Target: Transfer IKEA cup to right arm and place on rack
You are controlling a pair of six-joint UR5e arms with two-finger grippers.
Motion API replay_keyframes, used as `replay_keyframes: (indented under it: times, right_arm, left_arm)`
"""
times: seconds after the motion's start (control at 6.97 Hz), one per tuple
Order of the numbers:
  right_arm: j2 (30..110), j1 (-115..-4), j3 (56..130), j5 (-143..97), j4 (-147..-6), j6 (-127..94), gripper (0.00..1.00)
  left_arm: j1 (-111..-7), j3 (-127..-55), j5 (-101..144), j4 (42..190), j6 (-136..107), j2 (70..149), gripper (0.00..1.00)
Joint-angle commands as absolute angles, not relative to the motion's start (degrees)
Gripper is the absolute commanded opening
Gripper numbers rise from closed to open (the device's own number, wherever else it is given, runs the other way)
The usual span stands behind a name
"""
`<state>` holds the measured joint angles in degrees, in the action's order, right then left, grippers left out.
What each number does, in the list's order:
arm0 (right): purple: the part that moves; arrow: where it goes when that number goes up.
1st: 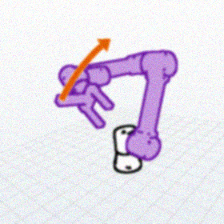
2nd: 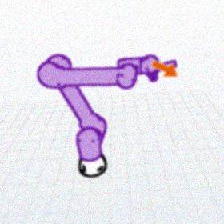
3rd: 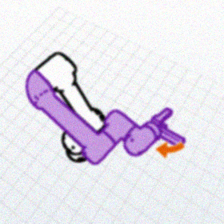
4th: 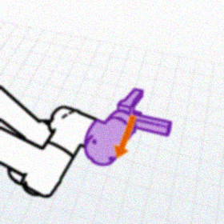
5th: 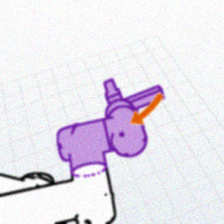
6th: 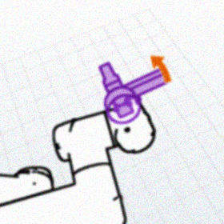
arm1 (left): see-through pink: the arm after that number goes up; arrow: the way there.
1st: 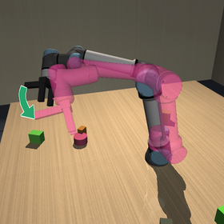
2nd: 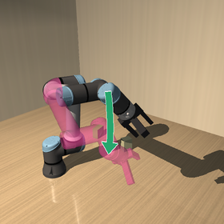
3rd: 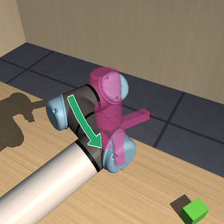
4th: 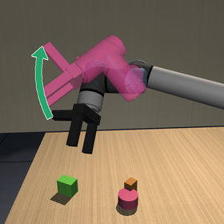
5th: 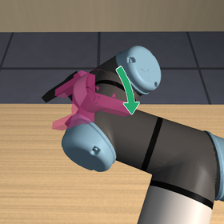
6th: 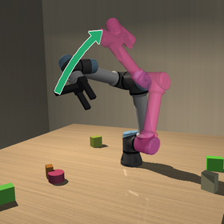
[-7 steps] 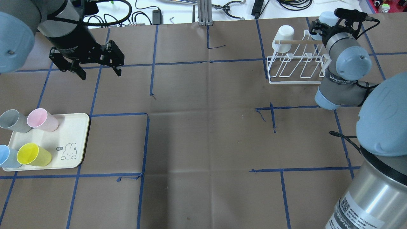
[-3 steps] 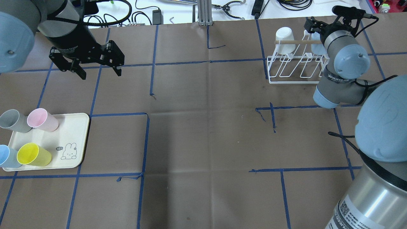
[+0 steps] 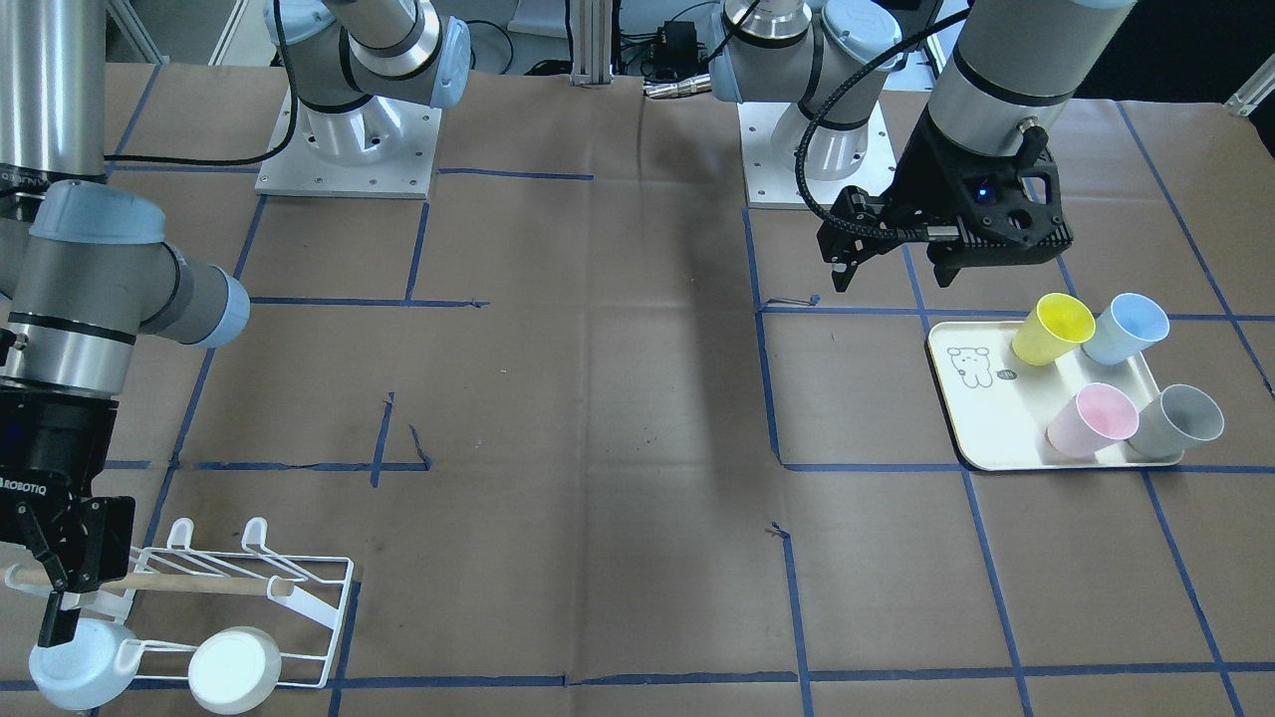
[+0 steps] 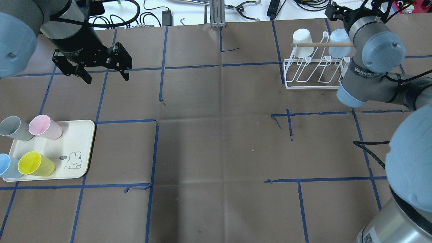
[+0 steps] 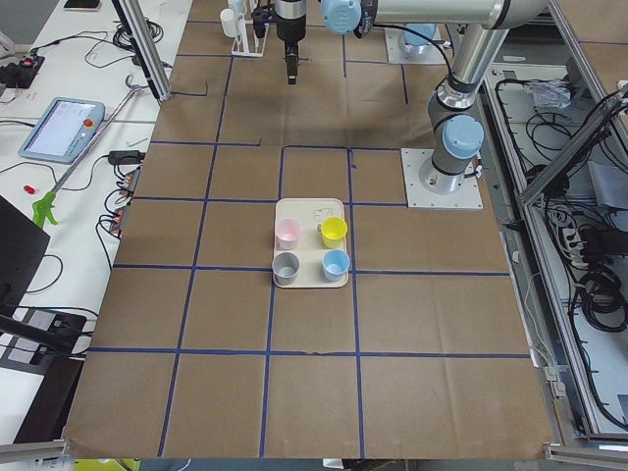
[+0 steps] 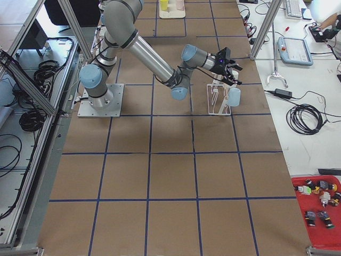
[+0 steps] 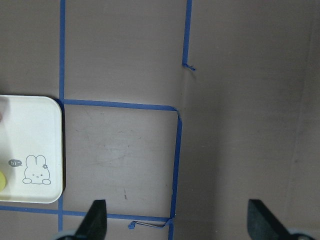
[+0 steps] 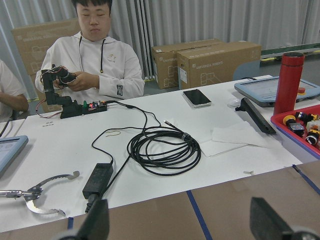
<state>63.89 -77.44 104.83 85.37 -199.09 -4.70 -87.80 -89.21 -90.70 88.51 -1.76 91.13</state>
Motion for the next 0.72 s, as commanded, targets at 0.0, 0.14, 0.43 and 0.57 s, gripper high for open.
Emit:
replay_keyframes:
  times: [0.0, 0.14, 0.43, 0.57]
  right_arm:
    - [70.98, -80.41, 103.37, 85.52, -186.82, -4.92, 1.00]
    - [73.80, -81.90, 103.10, 85.52, -181.11, -4.83, 1.00]
    - [77.25, -85.24, 100.21, 85.34, -161.57, -4.92, 1.00]
    - [77.34, -87.25, 97.32, 85.34, -149.62, -5.10, 1.00]
  left_arm:
    - [-87.80, -89.21, -90.70, 88.51, -1.76, 91.14, 0.99]
    - [-87.80, -89.21, -90.70, 88.51, -1.76, 91.14, 0.99]
    - [-88.06, -89.21, -90.79, 88.51, -1.76, 91.14, 0.99]
    - [-88.15, -89.21, -90.79, 88.42, -1.76, 91.23, 0.99]
